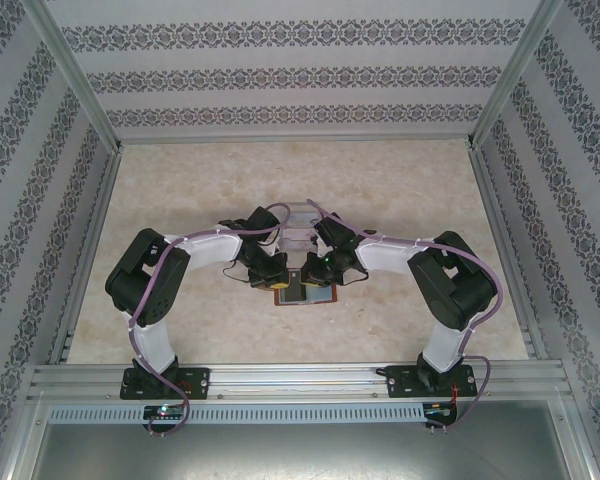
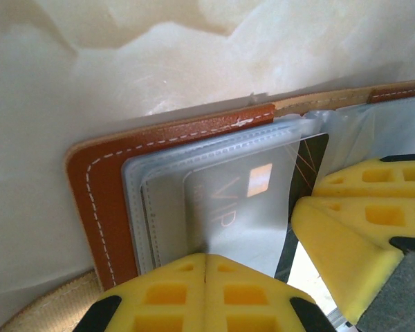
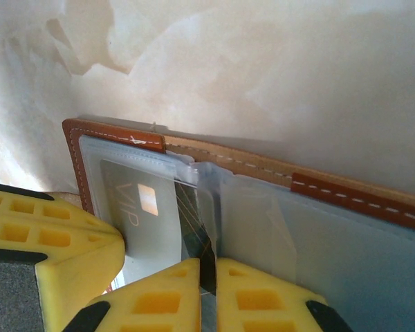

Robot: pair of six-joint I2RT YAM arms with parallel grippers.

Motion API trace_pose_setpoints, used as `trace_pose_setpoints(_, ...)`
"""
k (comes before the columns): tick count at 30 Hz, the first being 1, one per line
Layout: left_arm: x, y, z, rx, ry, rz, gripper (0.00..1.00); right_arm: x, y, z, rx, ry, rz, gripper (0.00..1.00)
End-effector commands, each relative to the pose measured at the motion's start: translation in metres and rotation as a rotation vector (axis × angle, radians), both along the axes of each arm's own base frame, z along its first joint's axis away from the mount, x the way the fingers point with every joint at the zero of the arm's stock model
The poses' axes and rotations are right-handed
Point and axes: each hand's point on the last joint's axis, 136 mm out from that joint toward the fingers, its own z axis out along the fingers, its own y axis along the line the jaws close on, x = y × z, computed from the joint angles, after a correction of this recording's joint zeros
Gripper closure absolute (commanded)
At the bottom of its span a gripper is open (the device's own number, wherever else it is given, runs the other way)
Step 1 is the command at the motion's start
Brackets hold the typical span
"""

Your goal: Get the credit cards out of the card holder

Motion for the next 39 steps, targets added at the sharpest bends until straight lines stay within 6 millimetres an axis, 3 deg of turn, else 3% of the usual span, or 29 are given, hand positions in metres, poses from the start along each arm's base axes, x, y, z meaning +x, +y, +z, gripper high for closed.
trace_pose_setpoints(1, -0.011, 0.014, -0.012, 0.096, 0.028, -0.01, 1.0, -0.005, -0.003, 0.001, -0.022, 0.001, 0.009, 0.9)
trace_pose_setpoints(15, -0.01, 0.013, -0.013, 0.096, 0.03, -0.014, 0.99, -0.006, -0.037, 0.009, -0.215, -0.03, 0.011, 0.92)
trace_pose_setpoints(24, -0.011, 0.013, -0.015, 0.095, 0.034, -0.016, 1.0, 0.0, 0.005, 0.029, 0.009, -0.05, 0.039, 0.81)
trace_pose_setpoints(33, -0.012, 0.013, -0.016, 0.096, 0.036, -0.016, 1.0, -0.003, -0.003, 0.01, -0.065, -0.022, 0.026, 0.77)
trace_pose_setpoints(39, -0.012, 0.012, -0.018, 0.092, 0.042, -0.017, 1.0, -0.006, 0.007, 0.005, -0.023, 0.009, 0.048, 0.77)
